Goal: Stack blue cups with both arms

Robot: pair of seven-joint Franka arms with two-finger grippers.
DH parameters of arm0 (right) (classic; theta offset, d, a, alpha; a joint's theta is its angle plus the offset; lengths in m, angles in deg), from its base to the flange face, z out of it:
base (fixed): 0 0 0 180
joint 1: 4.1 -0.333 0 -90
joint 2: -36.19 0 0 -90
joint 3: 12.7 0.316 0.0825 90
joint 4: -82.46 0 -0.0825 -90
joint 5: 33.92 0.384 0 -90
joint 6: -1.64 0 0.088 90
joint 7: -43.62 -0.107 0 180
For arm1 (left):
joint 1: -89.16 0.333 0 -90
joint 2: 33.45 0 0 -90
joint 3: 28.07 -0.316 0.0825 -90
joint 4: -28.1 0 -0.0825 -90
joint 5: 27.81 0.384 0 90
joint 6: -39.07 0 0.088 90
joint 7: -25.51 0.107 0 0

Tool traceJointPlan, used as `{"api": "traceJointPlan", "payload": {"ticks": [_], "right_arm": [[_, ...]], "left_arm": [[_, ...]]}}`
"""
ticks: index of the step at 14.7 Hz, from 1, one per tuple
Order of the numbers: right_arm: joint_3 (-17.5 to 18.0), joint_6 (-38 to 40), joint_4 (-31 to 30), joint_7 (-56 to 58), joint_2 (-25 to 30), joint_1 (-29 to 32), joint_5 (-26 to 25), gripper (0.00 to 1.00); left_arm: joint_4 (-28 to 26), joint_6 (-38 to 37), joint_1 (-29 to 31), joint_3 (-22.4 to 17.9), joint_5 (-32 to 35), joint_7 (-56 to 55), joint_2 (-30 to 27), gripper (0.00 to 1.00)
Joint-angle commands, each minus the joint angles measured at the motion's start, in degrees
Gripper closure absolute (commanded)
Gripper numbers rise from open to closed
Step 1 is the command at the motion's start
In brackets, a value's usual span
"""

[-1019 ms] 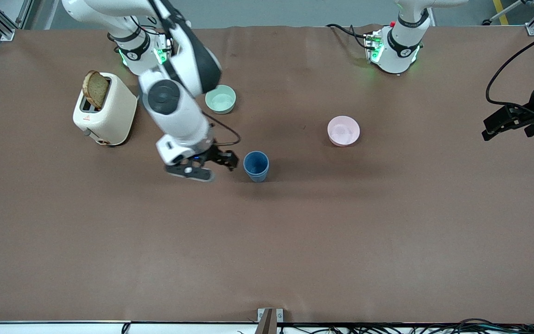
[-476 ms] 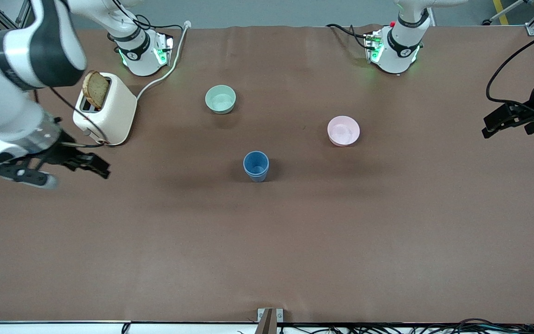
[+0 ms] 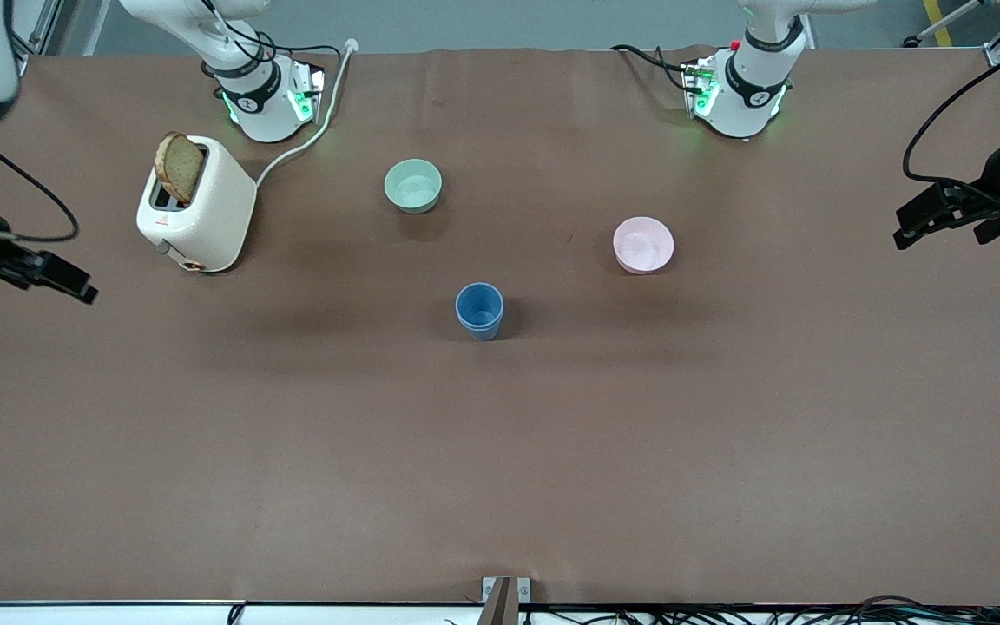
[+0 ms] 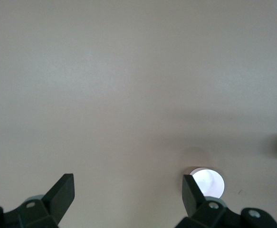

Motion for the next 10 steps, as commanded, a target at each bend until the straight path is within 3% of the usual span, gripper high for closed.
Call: {"api": "traceJointPlan", "payload": {"ticks": [1, 7, 10], "right_arm": [[1.26, 3.95, -1.17, 1.14, 4.63, 1.7, -0.92, 0.0], [1.34, 6.95, -1.7, 8.16, 7.19, 4.77, -1.01, 0.0], [1.26, 6.95, 1.19, 11.42, 6.75, 4.95, -1.1, 0.0]], "left_arm": [[0.64, -1.2, 0.93, 0.46, -0.72, 0.81, -0.64, 0.0], [2.57, -1.2, 0.93, 0.28, -0.46, 0.81, -0.2, 0.0], [3.01, -1.29, 0.41, 0.72, -0.63, -0.07, -0.2, 0.0]]}}
